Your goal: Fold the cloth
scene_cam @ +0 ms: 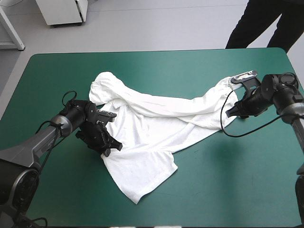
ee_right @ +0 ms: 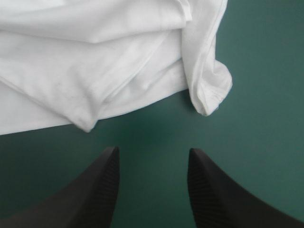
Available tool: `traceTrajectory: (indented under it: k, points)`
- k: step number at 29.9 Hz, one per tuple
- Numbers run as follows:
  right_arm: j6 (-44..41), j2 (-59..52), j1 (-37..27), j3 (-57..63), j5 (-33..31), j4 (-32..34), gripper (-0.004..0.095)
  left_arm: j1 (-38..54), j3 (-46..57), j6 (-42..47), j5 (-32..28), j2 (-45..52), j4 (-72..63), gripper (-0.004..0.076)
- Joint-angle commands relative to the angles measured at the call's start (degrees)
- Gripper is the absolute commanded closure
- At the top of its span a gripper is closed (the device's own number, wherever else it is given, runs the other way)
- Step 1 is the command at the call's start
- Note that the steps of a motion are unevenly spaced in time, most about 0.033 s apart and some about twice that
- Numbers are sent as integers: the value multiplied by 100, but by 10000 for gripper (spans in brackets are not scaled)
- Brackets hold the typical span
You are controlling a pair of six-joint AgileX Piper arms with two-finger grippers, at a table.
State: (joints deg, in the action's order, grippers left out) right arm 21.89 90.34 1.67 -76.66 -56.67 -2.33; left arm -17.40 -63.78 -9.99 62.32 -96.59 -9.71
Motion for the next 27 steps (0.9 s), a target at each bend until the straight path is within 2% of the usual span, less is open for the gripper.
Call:
traceTrajectory:
  k: [1, 9, 13, 24, 27]
  points:
    - [-104, 184, 11, -139, 290, 440, 468, -119, -55, -179, -238, 36, -457, 734]
    - [-193, 726, -336, -159, 850, 558, 468, -122, -55, -317, -170, 36, -481, 731]
    - [-198, 1015, -559, -336, 925, 438, 468, -122, -55, -393, -128, 36, -565, 733]
    - [239, 2050, -615, -1239, 778, -717, 468, -122, -55, -509, -128, 36, -710, 733]
    - [245, 2272, -615, -1398, 619, -814, 473, -122, -55, -509, -128, 36, -760, 733]
